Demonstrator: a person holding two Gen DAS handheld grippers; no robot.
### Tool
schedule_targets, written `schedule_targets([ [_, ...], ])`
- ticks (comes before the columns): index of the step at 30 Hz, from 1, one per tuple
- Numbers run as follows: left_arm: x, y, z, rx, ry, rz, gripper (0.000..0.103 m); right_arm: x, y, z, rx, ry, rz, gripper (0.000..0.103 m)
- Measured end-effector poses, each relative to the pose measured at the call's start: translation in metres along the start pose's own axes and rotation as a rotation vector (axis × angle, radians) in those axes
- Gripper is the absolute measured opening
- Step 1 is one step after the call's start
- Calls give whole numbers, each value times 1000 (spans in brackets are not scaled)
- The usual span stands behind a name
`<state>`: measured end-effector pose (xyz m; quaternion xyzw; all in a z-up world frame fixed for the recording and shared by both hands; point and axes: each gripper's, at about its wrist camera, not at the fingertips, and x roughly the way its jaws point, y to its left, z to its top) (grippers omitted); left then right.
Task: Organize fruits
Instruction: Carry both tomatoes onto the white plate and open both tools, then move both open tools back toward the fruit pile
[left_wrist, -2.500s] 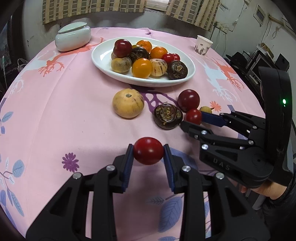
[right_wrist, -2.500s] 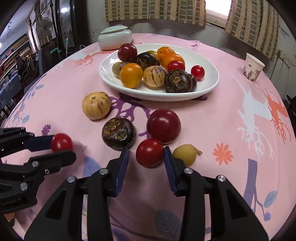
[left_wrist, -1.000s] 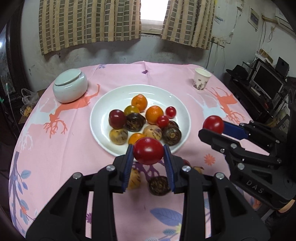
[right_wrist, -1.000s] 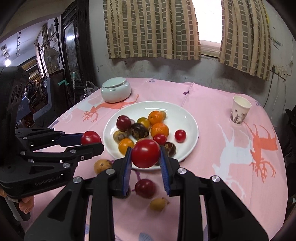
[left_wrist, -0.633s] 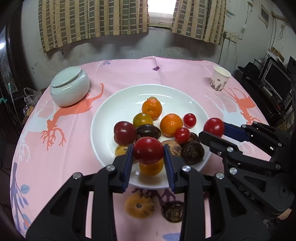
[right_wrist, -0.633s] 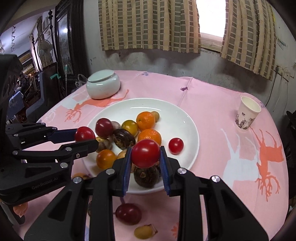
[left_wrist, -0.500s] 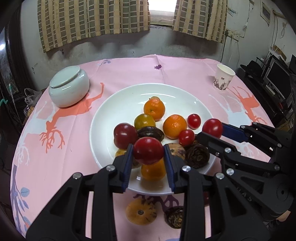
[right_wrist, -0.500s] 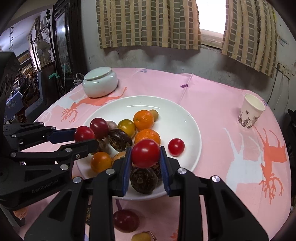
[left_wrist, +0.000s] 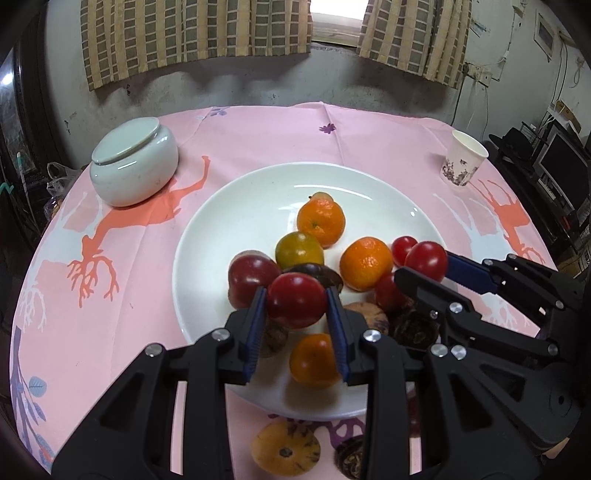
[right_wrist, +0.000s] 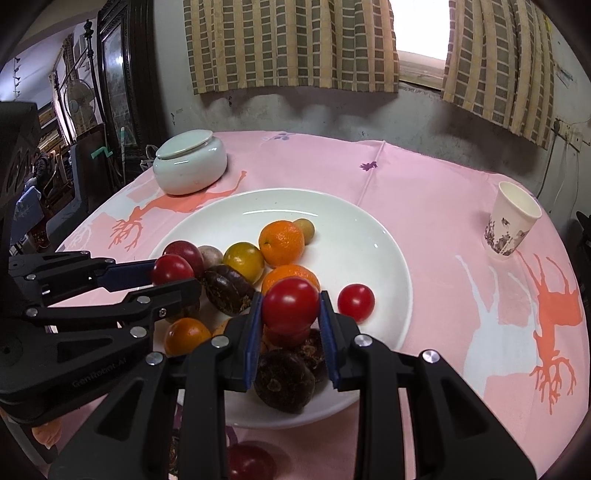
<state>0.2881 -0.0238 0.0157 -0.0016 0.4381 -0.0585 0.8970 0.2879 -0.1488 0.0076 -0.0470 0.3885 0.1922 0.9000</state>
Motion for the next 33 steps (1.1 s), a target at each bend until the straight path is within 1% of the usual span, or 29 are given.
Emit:
schedule_targets([
  [3, 0, 0, 3, -3, -18, -2, 33, 6, -1, 1, 11, 8, -10, 30],
  [8, 0, 3, 8, -36, -51, -39, 33, 16, -6, 0, 45, 31, -2, 32],
  [10, 0, 4, 9, -49, -59, -62, 41, 18, -10, 0, 69, 38, 15, 32],
  [11, -1, 5, 10, -58, -58, -87, 52, 18, -12, 0, 86, 41, 26, 33],
  [12, -2, 4, 9, -63, -62, -97, 57, 18, -15, -1, 102, 42, 39, 33],
  [15, -8, 0, 9, -39, -81, -72, 57, 13, -19, -3, 121, 45, 57, 33],
  [19, -16, 1, 8, -48, -83, -75, 57, 6, -21, -6, 130, 53, 58, 32],
  [23, -29, 3, 5, -52, -100, -67, 63, -4, -22, -6, 140, 34, 61, 32],
  [25, -36, 5, 2, -54, -105, -68, 64, -11, -24, -5, 153, 17, 60, 32],
  [27, -42, 6, -1, -51, -107, -60, 65, -20, -26, -6, 167, -8, 65, 40],
  [28, -45, 7, -2, -50, -110, -55, 65, -25, -28, -7, 177, -24, 59, 54],
  [29, -49, 8, -5, -49, -115, -55, 66, -32, -29, -9, 187, -57, 56, 59],
  [30, -53, 10, -7, -47, -120, -53, 67, -37, -30, -11, 191, -72, 61, 59],
  [33, -62, 18, -15, -52, -128, -33, 68, -42, -33, -14, 197, -57, 66, 59],
])
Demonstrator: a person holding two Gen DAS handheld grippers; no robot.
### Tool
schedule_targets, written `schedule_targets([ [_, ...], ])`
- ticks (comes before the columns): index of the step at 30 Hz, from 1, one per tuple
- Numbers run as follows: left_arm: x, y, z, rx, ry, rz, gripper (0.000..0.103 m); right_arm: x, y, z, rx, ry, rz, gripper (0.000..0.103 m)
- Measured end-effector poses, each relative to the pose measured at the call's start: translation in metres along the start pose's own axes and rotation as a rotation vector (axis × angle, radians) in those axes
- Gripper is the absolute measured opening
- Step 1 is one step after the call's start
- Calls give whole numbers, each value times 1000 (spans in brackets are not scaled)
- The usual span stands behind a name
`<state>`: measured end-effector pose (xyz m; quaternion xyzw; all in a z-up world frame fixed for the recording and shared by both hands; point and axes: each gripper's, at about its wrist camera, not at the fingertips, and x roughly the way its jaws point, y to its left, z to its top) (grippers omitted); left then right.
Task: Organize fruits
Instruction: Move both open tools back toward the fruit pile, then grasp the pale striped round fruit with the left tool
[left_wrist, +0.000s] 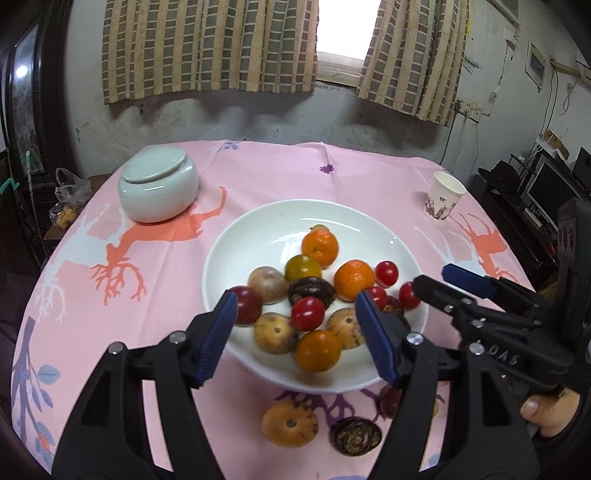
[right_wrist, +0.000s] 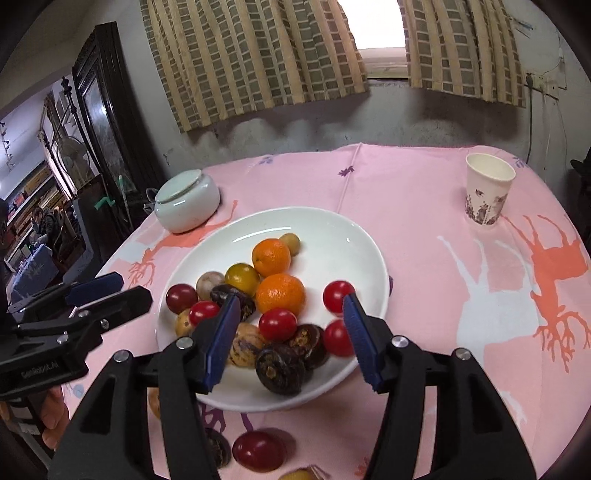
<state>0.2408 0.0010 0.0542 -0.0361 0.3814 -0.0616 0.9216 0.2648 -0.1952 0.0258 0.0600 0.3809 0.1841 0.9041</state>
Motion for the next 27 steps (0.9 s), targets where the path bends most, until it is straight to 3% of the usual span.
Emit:
schedule_targets([
  [5, -20, 14, -12, -19, -1, 14, 68, -16, -12, -11, 43, 18, 13, 59],
  [12, -38, 17, -40, 34, 7, 47, 70, -45, -1, -40, -47, 36, -33, 59],
  [21, -36, 5, -84, 99, 56, 78, 70, -63, 6, -74, -41, 55, -46, 59],
  [27, -22, 3, -98, 88, 94, 76, 70, -56, 13, -88, -59, 84, -50, 59],
])
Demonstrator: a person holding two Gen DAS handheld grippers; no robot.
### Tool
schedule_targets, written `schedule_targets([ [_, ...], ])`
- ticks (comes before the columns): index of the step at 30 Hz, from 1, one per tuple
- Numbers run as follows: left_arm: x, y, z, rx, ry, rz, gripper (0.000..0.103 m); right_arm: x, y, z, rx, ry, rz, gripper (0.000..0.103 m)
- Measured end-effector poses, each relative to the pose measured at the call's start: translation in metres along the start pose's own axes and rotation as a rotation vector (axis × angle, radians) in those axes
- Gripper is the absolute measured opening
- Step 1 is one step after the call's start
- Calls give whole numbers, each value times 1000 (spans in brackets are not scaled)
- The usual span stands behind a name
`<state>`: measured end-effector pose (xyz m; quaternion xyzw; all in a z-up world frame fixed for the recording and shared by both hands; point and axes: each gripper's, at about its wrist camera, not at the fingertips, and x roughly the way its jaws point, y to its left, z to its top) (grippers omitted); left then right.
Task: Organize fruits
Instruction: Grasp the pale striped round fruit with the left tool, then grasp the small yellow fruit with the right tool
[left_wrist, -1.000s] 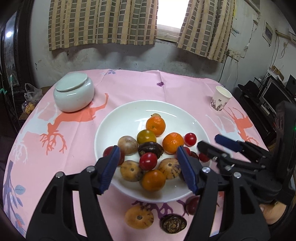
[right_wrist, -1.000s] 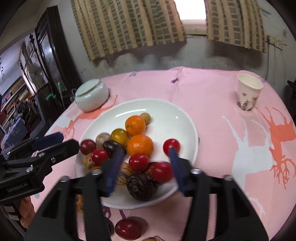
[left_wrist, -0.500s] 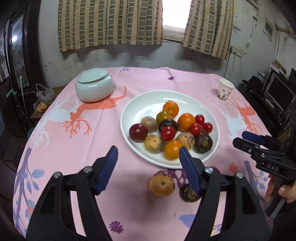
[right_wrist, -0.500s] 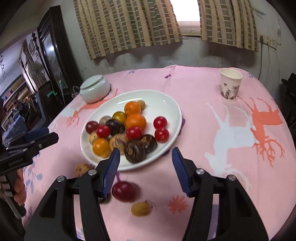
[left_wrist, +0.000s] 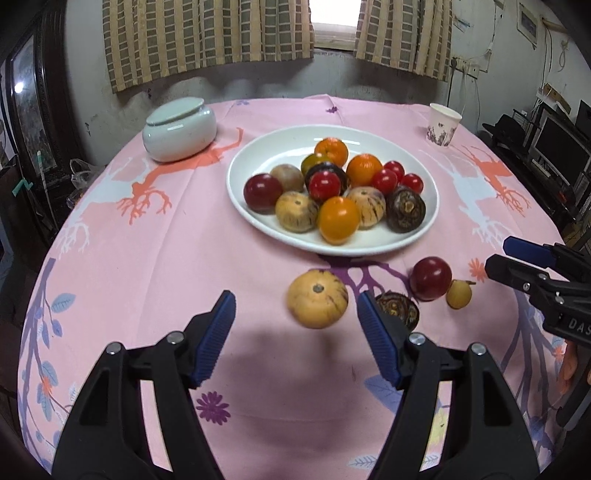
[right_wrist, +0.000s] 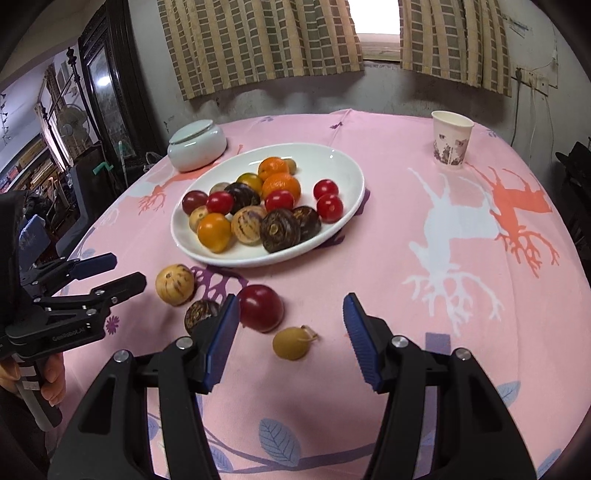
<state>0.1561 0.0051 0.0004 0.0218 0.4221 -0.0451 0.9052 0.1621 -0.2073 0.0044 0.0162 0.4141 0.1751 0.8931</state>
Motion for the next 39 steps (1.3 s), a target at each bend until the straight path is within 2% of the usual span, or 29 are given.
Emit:
schedule_targets([
  [7, 28, -2, -6, -13, 52, 7, 70, 2, -1, -8, -16, -15, -2, 59],
  [12, 42, -4, -7, -20, 64, -9, 70, 7, -4, -11, -17, -1, 9, 59],
  [16, 50, -8, -5, -3, 68, 6, 69, 10, -2, -14, -30, 10, 15, 59],
  [17, 53, -8, -5, -7, 75, 2, 68, 11, -1, -15, -36, 13, 15, 59],
  [21, 58, -6, -7, -26, 67, -37, 48, 16, 0, -18, -49, 29, 10, 59],
  [22, 57, -7, -8, -23, 59, -44, 47, 18, 1, -19, -55, 37, 2, 59],
  [29, 56, -9, -12, -1, 39, -38, 47, 35, 4, -25, -119, 84, -98, 59],
  [33, 56, -6, -12, -15, 42, -53, 47, 41, 1, -26, -91, 95, -61, 59],
  [39, 56, -6, -12, -16, 42, -53, 48, 51, 5, -28, -85, 96, -58, 59],
])
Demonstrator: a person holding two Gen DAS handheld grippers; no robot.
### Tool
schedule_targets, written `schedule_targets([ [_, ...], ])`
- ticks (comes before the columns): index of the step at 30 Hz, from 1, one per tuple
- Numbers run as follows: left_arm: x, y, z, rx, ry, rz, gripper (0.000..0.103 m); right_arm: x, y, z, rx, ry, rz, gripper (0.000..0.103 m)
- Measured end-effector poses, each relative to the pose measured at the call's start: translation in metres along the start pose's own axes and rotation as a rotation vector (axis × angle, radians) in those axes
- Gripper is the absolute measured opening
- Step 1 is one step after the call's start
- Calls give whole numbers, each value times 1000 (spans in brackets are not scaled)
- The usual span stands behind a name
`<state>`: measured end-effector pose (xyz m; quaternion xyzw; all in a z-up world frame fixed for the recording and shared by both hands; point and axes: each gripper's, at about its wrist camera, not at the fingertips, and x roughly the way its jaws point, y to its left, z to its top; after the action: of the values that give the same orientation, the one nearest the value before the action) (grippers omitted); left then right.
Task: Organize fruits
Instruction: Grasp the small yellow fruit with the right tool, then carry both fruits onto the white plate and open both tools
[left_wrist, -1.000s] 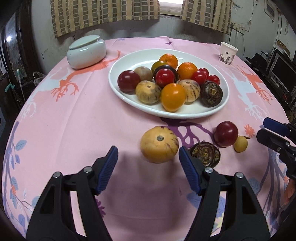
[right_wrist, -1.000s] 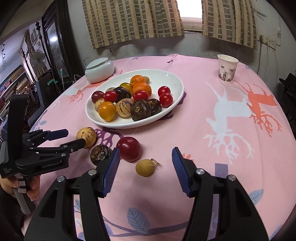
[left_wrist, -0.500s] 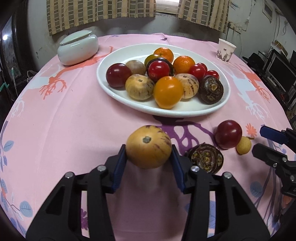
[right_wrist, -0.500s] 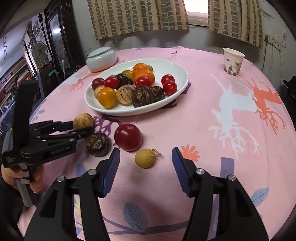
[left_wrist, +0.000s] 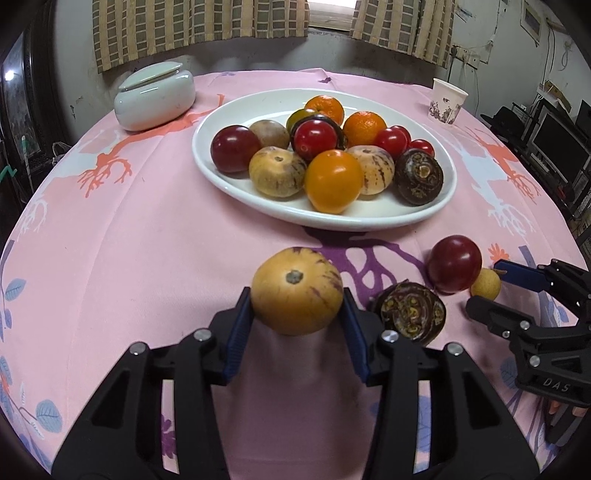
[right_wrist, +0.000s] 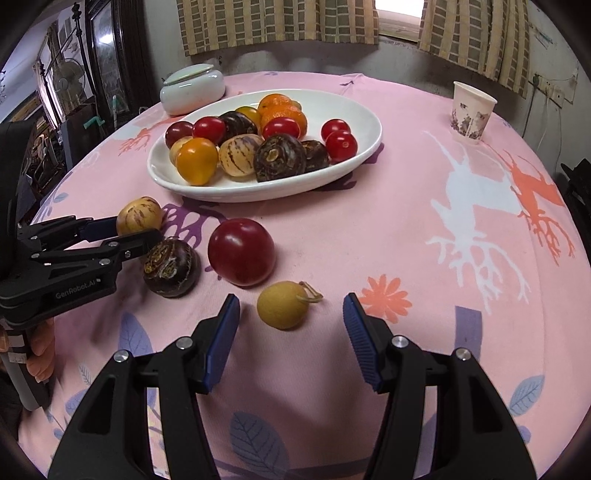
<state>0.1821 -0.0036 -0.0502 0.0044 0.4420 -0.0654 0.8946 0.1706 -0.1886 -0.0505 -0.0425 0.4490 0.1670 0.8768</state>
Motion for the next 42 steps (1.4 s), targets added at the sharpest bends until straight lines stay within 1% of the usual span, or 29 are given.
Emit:
schedule_targets([
  [1, 0, 0, 0, -1, 0, -1, 48, 2, 0, 1, 7, 1, -4, 57],
  [2, 0, 0, 0, -3, 0, -3, 48, 3, 1, 1, 4, -4, -16, 50],
  [3, 0, 0, 0, -5, 0, -4, 48, 4, 3, 2, -8, -2, -32, 46],
  [4, 0, 1, 0, -7, -1, -6, 48, 4, 3, 3, -6, 4, -22, 32],
  [9, 0, 0, 0, -11, 3, -6, 47, -4, 1, 4, 13, 3, 15, 32],
  [13, -2, 4, 2, -30, 17, -5, 47, -19, 1, 5, 12, -31, 30, 32],
  [16, -7, 4, 2, -25, 23, 12, 47, -27, 3, 7, 12, -48, 43, 32],
  [19, -24, 5, 3, -30, -4, 1, 47, -36, 6, 10, 7, -70, 58, 32],
  [21, -39, 4, 0, -11, -22, 5, 47, -42, 8, 10, 2, -82, 70, 32],
  [23, -51, 3, -5, -5, -26, 5, 47, -50, 9, 12, 7, -102, 88, 32],
  [30, -88, -4, -17, 16, -61, 15, 47, -74, 11, 16, 0, -153, 100, 32],
  [37, -114, -8, -3, 25, -95, 14, 47, -88, 7, 23, 17, -170, 102, 32],
  [42, -127, -15, 10, 41, -126, 27, 47, -99, 11, 27, -22, -175, 87, 32],
])
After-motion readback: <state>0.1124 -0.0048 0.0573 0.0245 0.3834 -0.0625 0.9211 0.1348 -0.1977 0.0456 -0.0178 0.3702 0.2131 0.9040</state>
